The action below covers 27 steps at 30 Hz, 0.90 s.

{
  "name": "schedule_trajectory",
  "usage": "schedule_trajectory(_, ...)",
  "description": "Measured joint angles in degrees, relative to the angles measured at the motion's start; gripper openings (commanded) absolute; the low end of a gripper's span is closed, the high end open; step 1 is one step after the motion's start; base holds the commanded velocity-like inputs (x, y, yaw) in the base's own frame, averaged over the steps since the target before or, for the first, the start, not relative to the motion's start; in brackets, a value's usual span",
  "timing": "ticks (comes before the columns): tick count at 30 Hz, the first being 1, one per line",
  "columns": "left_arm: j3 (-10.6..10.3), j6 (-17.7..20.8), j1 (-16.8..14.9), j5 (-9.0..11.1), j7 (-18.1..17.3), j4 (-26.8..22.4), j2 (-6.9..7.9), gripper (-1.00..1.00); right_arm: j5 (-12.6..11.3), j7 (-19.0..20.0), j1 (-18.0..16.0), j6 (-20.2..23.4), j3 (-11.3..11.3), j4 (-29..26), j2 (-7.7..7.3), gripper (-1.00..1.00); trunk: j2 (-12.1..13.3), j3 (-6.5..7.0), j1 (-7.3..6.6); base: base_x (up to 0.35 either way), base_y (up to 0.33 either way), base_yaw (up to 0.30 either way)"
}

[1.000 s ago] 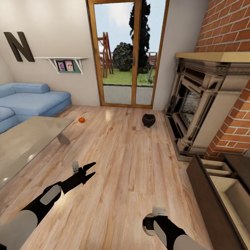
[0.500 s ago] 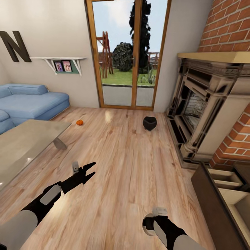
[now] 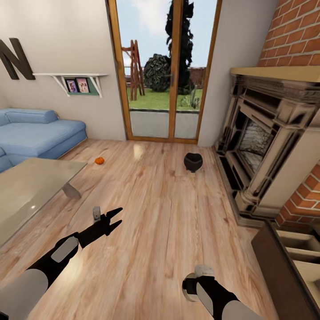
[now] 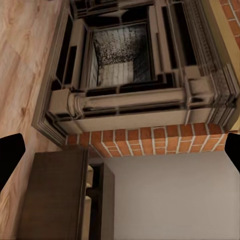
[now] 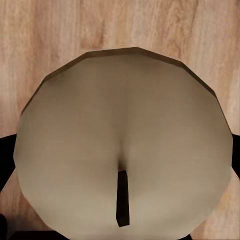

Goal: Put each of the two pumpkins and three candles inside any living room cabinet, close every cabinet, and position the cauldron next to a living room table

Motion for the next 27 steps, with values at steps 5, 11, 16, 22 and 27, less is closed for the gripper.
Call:
schedule_trajectory(5, 0.0, 0.0, 0.0, 0.03, -0.01, 0.0, 0.0, 1.0, 0.0, 0.03, 0.0, 0.0, 0.0, 0.0, 0.0, -1.0, 0.0, 0.0, 0.0, 0.337, 0.0, -0.002)
schedule_trajectory(11, 0.0, 0.0, 0.0, 0.08, 0.01, 0.0, -0.03, 1.0, -0.01, 0.03, 0.0, 0.0, 0.0, 0.0, -0.06, -1.0, 0.0, 0.0, 0.0, 0.337, 0.0, -0.127)
schedule_trajectory(16, 0.0, 0.0, 0.0, 0.09, -0.02, 0.0, 0.0, 1.0, -0.02, 0.03, 0.0, 0.0, 0.0, 0.0, -0.07, -1.0, 0.0, 0.0, 0.0, 0.335, 0.0, -0.26)
schedule_trajectory(22, 0.0, 0.0, 0.0, 0.09, 0.01, 0.0, 0.07, 1.0, -0.02, 0.03, 0.0, 0.0, 0.0, 0.0, -0.07, -1.0, 0.0, 0.0, 0.0, 0.108, 0.0, -0.278)
schedule_trajectory(27, 0.0, 0.0, 0.0, 0.09, 0.01, 0.02, 0.09, 1.0, -0.01, 0.03, 0.0, 0.0, 0.0, 0.0, -0.14, -1.0, 0.0, 0.0, 0.0, 0.005, 0.0, -0.28)
